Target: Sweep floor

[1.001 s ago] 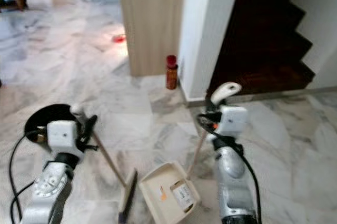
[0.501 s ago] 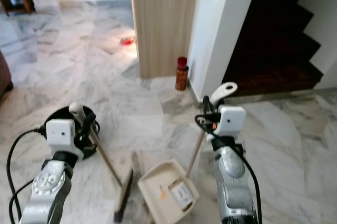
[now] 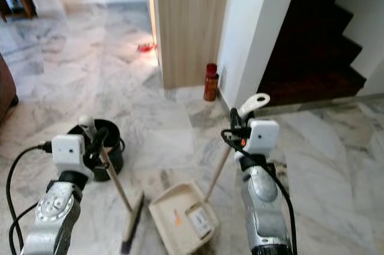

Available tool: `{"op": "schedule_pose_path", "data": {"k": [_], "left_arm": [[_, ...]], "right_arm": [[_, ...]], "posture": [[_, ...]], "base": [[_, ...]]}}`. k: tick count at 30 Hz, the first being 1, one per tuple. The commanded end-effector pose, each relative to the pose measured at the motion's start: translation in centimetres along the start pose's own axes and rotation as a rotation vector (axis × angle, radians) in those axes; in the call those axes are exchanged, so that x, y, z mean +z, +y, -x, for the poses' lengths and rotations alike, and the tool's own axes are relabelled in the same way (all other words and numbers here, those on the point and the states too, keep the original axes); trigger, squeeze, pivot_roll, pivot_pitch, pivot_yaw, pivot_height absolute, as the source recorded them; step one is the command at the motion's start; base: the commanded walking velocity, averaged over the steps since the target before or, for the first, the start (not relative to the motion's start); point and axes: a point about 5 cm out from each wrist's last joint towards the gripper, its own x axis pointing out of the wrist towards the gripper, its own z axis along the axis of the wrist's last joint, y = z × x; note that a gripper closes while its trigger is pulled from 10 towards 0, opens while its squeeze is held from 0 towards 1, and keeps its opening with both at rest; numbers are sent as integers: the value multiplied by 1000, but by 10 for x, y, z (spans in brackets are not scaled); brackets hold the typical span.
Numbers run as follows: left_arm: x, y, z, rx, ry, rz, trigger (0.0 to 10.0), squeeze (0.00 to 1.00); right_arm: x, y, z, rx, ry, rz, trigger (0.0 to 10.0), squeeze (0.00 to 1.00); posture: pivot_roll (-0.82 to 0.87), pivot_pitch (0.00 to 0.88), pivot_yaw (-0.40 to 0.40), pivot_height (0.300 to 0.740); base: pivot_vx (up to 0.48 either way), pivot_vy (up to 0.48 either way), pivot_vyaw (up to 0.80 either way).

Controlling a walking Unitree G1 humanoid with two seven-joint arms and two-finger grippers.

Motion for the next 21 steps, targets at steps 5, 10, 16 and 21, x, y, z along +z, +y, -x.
{"op": "schedule_pose_path", "data": {"k": [5,10,16,21], "left_arm": [[10,5,-1,10,-43,-33,10000,0],[9,10,3,35,-40,-49,10000,0],[7,12,6,51,-37,-62,10000,0],[6,12,7,50,-33,-64,10000,0]], "right_arm": [[13,-2,-4,-12,-59,-6,10000,0],[13,-3,-5,-12,-61,-5,10000,0],[16,-2,-5,-1,-76,1,10000,0],[16,-1,-5,1,-80,-6,10000,0]], "posture": [[2,0,-4,740],[3,0,-5,740],[-1,0,-5,740],[-1,0,-5,740]], "base": [[0,292,0],[0,292,0],[0,289,192],[0,289,739]]}}
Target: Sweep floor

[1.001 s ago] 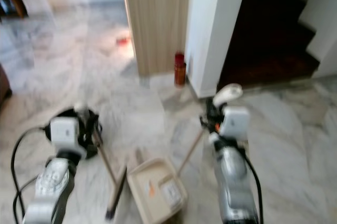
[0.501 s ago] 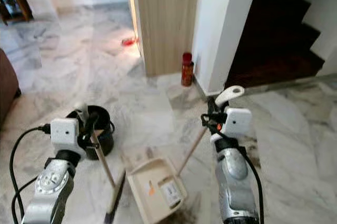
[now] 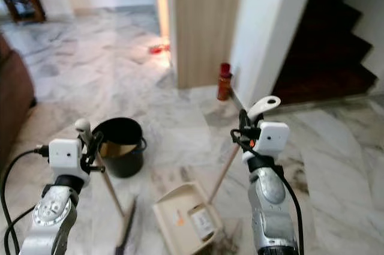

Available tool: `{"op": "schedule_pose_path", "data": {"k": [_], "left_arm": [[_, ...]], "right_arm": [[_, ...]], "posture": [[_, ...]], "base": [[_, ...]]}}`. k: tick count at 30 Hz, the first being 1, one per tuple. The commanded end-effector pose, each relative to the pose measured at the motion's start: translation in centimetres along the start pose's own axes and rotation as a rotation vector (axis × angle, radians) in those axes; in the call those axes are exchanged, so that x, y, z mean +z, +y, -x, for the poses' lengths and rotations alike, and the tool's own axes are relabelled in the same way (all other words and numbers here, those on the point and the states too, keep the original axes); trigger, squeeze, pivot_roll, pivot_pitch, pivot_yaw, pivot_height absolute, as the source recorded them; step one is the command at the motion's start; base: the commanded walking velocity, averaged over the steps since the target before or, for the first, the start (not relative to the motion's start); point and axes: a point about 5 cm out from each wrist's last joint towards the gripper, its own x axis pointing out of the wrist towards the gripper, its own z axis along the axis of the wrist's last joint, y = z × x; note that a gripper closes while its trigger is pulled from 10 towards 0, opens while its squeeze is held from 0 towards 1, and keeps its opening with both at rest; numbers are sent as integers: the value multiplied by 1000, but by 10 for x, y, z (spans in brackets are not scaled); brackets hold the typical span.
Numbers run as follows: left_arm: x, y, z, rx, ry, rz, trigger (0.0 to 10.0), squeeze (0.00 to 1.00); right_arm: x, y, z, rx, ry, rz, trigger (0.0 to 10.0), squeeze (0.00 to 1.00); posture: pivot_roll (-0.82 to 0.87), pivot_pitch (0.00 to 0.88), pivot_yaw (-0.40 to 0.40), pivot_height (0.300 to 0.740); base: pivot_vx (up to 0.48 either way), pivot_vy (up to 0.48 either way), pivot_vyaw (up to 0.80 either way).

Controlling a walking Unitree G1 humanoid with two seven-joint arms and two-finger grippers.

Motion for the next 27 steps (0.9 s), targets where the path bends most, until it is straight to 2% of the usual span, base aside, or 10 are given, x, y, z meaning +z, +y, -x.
{"op": "schedule_pose_path", "data": {"k": [1,16,27], "left_arm": [[12,-1,-2,-5,-63,-21,10000,0],[14,-4,-3,-4,-64,-19,10000,0],[16,-4,-5,5,-75,-32,10000,0]], "right_arm": [[14,-1,-3,-4,-70,-23,10000,0],[21,3,-4,5,-90,-29,10000,0],[47,9,-11,13,-176,-41,10000,0]], "posture": [[-1,0,-5,740],[-1,0,-4,740],[-1,0,-3,740]], "base": [[0,289,494],[0,289,60],[0,0,0]]}}
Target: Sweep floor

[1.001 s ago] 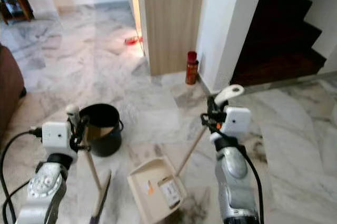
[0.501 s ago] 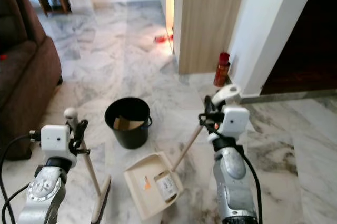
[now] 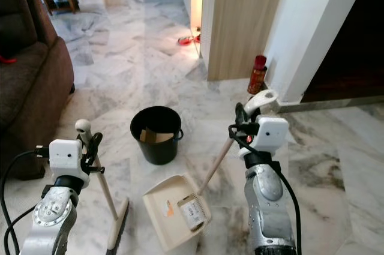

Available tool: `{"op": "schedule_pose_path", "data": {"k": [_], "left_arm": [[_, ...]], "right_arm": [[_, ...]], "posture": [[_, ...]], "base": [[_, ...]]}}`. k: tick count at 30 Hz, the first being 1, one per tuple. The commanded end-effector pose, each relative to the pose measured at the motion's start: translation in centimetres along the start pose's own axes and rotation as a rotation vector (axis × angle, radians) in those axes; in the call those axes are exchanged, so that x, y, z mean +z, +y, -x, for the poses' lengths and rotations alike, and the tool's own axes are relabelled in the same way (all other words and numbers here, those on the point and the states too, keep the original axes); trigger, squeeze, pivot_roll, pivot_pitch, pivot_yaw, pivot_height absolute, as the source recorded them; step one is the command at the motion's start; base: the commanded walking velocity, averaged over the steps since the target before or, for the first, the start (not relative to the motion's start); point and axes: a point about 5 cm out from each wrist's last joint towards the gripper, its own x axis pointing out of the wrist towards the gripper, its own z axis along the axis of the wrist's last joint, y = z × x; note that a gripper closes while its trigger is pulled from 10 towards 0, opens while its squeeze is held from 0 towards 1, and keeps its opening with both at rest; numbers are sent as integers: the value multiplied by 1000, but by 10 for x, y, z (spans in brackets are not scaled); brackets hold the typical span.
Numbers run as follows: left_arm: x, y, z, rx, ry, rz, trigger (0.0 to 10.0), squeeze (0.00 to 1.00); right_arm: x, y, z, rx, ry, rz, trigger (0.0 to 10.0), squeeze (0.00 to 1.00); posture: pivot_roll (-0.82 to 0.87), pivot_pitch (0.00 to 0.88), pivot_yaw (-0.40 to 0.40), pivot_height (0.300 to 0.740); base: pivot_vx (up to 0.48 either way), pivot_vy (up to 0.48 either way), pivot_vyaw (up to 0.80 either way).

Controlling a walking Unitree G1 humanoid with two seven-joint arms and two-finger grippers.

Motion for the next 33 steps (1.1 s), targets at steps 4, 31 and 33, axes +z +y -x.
{"op": "schedule_pose_path", "data": {"k": [4,31,33], "left_arm": [[15,5,-3,45,-78,-27,10000,0],[15,9,-1,86,-89,-35,10000,0],[16,8,-2,78,-96,-31,10000,0]], "right_arm": [[39,7,-15,-42,-154,-35,10000,0],[78,23,-33,-144,-261,-232,10000,0],[77,25,-33,-132,-257,-240,10000,0]], "posture": [[2,0,-4,740],[12,0,-2,740],[11,0,0,740]], "base": [[0,0,0],[0,0,0],[0,0,0]]}}
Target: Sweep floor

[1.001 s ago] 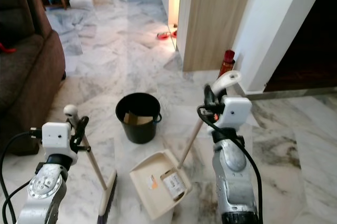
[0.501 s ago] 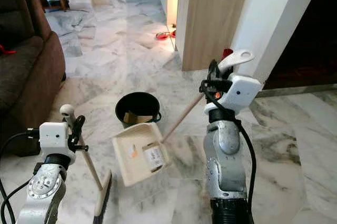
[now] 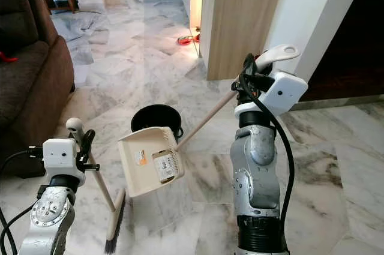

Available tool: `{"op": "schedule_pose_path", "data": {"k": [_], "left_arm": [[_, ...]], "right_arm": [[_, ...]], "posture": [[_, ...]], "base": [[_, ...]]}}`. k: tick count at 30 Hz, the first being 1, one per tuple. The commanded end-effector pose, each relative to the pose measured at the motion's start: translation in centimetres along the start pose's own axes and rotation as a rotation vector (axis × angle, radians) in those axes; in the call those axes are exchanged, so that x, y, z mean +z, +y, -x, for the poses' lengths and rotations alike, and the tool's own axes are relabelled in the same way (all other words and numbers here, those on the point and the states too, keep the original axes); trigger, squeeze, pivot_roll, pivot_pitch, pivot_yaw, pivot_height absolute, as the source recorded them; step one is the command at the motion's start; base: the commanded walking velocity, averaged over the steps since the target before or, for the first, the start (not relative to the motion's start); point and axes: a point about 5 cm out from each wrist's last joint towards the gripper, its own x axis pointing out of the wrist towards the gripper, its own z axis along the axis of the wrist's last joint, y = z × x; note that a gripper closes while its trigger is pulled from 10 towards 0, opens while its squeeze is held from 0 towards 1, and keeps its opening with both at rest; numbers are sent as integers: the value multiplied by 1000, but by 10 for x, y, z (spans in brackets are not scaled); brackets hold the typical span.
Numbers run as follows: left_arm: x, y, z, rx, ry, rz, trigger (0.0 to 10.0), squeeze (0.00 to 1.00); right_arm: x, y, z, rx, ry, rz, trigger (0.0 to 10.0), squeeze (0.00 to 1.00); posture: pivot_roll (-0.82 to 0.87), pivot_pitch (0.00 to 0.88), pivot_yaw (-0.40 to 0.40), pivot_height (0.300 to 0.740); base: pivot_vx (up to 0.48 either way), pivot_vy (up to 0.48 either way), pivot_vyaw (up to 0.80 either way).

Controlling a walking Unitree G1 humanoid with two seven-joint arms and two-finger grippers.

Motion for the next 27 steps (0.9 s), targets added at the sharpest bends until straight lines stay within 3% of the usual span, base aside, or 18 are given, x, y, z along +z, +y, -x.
{"op": "schedule_pose_path", "data": {"k": [1,27], "left_arm": [[14,3,-3,9,-72,-15,10000,0],[15,4,-4,26,-74,-21,10000,0]], "right_arm": [[15,8,-3,28,-69,-45,10000,0],[11,17,0,115,-32,-88,10000,0]], "posture": [[11,0,0,740],[13,0,-4,740]], "base": [[0,0,0],[342,0,66]]}}
